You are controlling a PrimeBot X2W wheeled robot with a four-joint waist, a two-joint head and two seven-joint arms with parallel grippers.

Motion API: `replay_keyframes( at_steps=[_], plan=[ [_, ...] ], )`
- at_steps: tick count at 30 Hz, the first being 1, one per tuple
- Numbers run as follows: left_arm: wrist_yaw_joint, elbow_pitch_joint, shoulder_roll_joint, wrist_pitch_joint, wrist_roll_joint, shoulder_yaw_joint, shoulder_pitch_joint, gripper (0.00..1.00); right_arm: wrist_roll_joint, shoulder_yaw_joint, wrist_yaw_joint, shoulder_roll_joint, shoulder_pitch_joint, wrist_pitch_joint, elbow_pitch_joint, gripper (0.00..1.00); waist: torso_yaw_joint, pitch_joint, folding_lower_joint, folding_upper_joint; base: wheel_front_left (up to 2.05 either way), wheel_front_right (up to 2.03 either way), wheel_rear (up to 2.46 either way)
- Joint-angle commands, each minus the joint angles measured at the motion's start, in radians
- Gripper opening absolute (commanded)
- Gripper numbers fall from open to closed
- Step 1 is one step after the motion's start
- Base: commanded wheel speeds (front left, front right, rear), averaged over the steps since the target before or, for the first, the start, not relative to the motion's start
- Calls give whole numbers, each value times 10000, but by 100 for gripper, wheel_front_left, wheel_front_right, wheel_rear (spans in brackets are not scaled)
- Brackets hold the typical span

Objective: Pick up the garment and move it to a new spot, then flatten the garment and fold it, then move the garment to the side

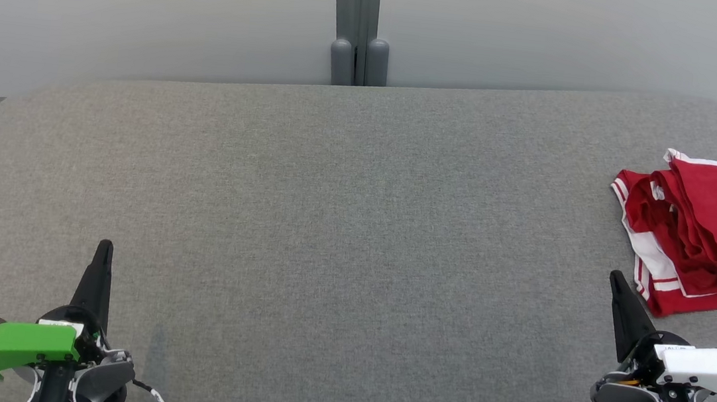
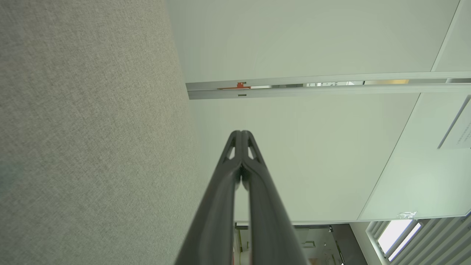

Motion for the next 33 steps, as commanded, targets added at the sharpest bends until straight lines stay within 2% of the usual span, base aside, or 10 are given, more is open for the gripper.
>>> replay_keyframes(
  at_steps=[1, 33],
  plan=[
    [-36, -28, 73, 32, -28, 28, -105, 0, 68, -13, 7, -42, 86, 26, -57, 0, 0, 0, 0, 0, 0, 0, 0],
    [-36, -28, 72, 31, -28, 27, -105, 0, 69, -12, 7, -42, 86, 25, -57, 0, 0, 0, 0, 0, 0, 0, 0]
  ],
)
